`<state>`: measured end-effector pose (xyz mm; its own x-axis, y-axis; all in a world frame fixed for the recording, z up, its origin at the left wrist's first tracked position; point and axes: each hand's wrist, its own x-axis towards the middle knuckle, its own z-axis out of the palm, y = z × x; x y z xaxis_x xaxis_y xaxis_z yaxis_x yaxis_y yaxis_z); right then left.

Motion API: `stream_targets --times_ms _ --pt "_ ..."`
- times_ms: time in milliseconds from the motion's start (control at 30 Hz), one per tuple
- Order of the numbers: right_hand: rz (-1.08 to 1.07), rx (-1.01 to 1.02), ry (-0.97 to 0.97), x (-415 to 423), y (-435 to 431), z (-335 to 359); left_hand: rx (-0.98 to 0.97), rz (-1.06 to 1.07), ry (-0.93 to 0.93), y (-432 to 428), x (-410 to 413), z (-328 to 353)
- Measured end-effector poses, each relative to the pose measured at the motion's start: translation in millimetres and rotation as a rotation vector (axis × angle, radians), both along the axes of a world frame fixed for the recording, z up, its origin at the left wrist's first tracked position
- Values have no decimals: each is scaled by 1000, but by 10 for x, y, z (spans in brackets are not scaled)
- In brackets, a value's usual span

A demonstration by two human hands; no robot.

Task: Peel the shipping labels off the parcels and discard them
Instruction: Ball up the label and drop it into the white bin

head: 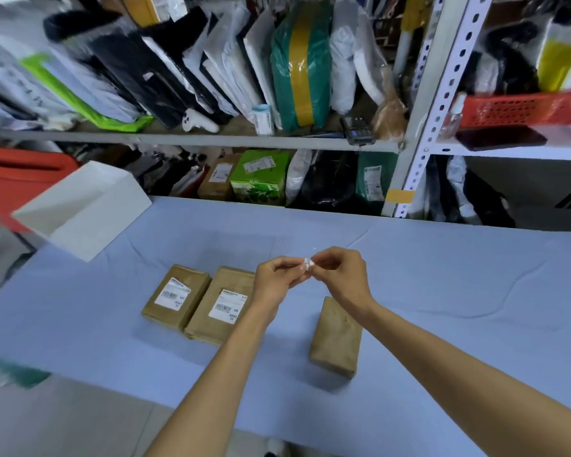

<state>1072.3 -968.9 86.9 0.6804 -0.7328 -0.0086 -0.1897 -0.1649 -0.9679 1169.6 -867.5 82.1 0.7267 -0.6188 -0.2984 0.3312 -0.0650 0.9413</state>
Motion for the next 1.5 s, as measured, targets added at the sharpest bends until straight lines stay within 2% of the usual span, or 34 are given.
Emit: stream_targets --times_ms 367,500,633,733,1000,1167,1500 --pt "301 -16 -16 819 948 48 60 303 -85 1177 466 84" --pt "422 -52 11 1261 1486 98 136 419 -138 1789 729 114" --pt "476 -84 4 1709 2126 120 99 483 -120 2426 1073 150" --pt "532 -143 36 2051 2525 182 199 428 -193 2889 1400 216" --pt "668 -400 91 2978 3170 294 800 128 -556 3663 2324 451" --pt "705 -499 87 3684 3232 302 1102 -39 -664 3836 2976 449" --pt "765 -578 197 4938 3250 489 1156 -131 -713 3847 4292 679"
